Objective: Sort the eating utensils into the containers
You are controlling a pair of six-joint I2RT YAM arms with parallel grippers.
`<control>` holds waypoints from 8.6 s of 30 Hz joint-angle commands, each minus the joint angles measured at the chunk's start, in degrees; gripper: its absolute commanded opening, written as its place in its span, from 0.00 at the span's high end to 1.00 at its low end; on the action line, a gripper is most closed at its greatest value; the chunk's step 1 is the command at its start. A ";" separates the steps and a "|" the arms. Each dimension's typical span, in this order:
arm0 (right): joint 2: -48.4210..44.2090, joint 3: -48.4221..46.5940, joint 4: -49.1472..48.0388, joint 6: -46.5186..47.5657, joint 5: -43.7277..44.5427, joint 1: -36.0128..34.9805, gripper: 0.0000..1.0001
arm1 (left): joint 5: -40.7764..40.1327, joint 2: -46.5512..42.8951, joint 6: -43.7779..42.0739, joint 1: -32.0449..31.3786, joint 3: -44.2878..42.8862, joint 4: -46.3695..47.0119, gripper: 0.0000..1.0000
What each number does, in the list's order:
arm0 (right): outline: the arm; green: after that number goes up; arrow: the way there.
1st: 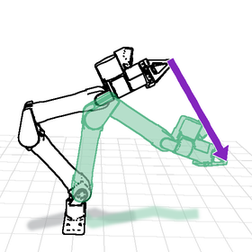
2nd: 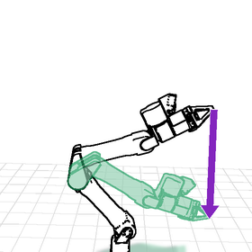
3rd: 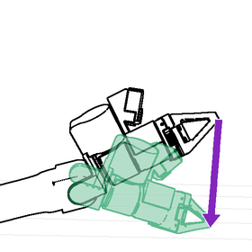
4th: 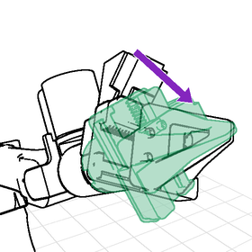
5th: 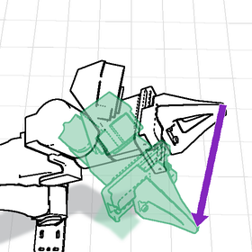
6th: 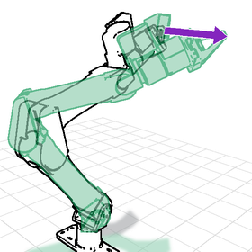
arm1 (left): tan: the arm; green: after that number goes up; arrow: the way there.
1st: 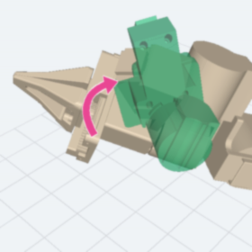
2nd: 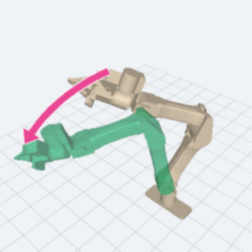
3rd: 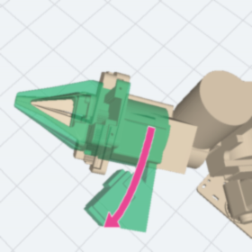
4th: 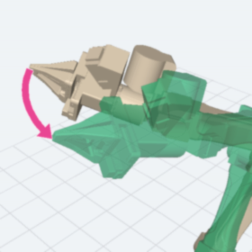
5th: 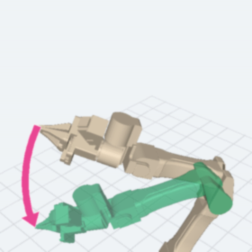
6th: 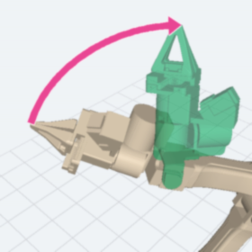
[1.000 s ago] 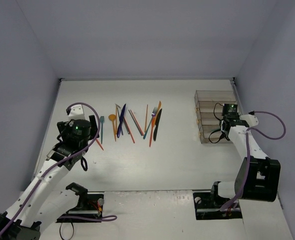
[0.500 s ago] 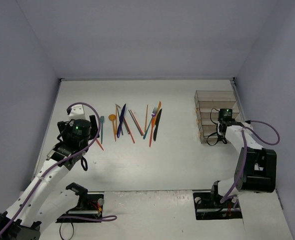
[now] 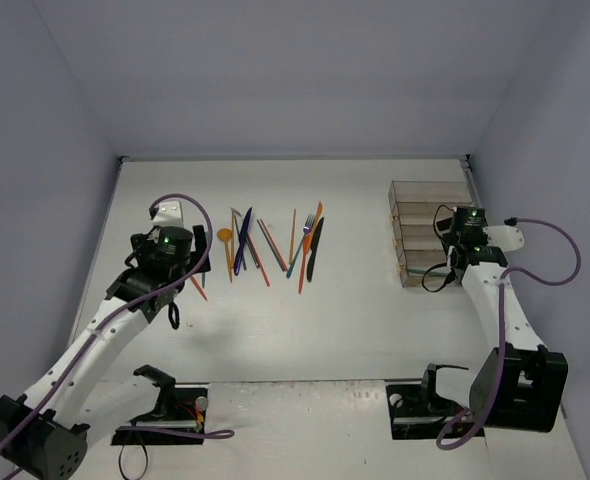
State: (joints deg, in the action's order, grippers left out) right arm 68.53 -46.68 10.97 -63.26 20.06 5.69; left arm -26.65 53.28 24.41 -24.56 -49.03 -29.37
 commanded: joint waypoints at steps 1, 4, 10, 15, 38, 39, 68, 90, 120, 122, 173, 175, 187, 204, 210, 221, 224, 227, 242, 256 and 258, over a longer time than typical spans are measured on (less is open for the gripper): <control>-2.53 -6.83 -0.73 17.25 -5.68 0.06 0.18 | 5.68 5.94 2.76 0.39 -6.21 2.21 0.06; -3.94 -8.16 -0.86 24.65 -9.34 0.02 0.18 | 7.17 11.53 3.90 0.30 -8.54 2.03 0.06; -9.70 -8.76 -0.78 35.16 -15.33 -1.23 0.18 | 11.08 25.57 8.14 0.75 -15.95 1.10 0.16; -11.91 -8.10 -0.73 38.41 -17.67 -3.39 0.18 | 12.74 34.02 9.74 1.59 -19.34 3.28 0.30; -13.22 -6.20 -0.78 42.43 -19.10 -8.77 0.18 | 16.02 56.04 10.57 6.83 -28.81 7.91 0.63; -13.14 -6.11 -0.79 42.43 -19.10 -8.79 0.18 | 15.98 56.35 10.57 6.92 -28.77 8.15 0.64; -7.96 -11.51 -1.32 47.20 -35.94 -13.38 0.16 | 25.70 38.60 10.08 7.84 -32.01 8.28 1.00; 3.05 -23.60 -17.09 43.50 -32.57 -43.87 0.21 | 40.66 25.87 20.82 -9.24 -30.25 28.18 1.00; 1.45 -19.64 -19.29 40.52 -20.42 -45.92 1.00 | 34.26 25.12 17.10 -16.34 -28.66 28.70 0.89; 0.51 -18.60 -19.20 39.34 -17.39 -45.86 1.00 | 32.64 24.71 15.93 -16.40 -27.97 26.69 0.65; 9.66 2.18 -3.94 -10.45 -1.04 3.97 0.95 | -0.60 -9.25 -4.28 -0.14 3.06 4.02 0.05; 10.10 2.03 -3.99 -11.02 -0.82 3.97 0.93 | -1.36 -9.29 -4.24 -0.14 3.02 3.79 0.05; 8.08 -1.71 -4.19 -1.90 -4.62 3.55 0.65 | -2.10 -9.24 -4.37 -0.05 2.99 3.82 0.05; 17.45 -24.15 -1.20 35.65 -2.89 -29.76 0.33 | -2.02 -8.01 -5.37 1.70 2.04 2.12 0.04; 28.64 -29.41 -0.69 33.01 -0.63 -36.95 0.32 | -0.61 -11.26 -4.55 1.70 1.37 -2.11 0.04; 42.43 -33.83 -0.69 25.50 1.64 -41.55 0.34 | -1.40 -7.86 -5.52 1.97 2.10 0.20 0.05; 43.95 -33.64 -0.69 24.10 2.45 -41.82 0.35 | -1.24 -7.85 -5.48 1.97 2.30 0.17 0.05; 45.41 -33.37 -0.69 23.31 2.25 -41.83 0.37 | -1.28 -8.18 -5.51 1.97 2.45 0.36 0.05; 44.53 -27.08 -0.77 22.02 0.78 -43.14 0.62 | -0.53 -7.75 -5.60 1.97 2.36 0.64 0.05; 34.52 -16.13 -0.78 36.42 -9.22 -42.85 0.99 | 0.30 -7.75 -5.43 1.97 2.45 0.65 0.05; 33.06 -14.69 -0.74 38.06 -10.46 -42.18 1.00 | 0.41 -7.71 -5.43 1.97 2.45 0.67 0.05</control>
State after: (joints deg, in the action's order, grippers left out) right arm 106.52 -64.12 7.06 -31.43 13.69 -37.16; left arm -26.40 45.43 19.57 -23.07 -44.51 -31.05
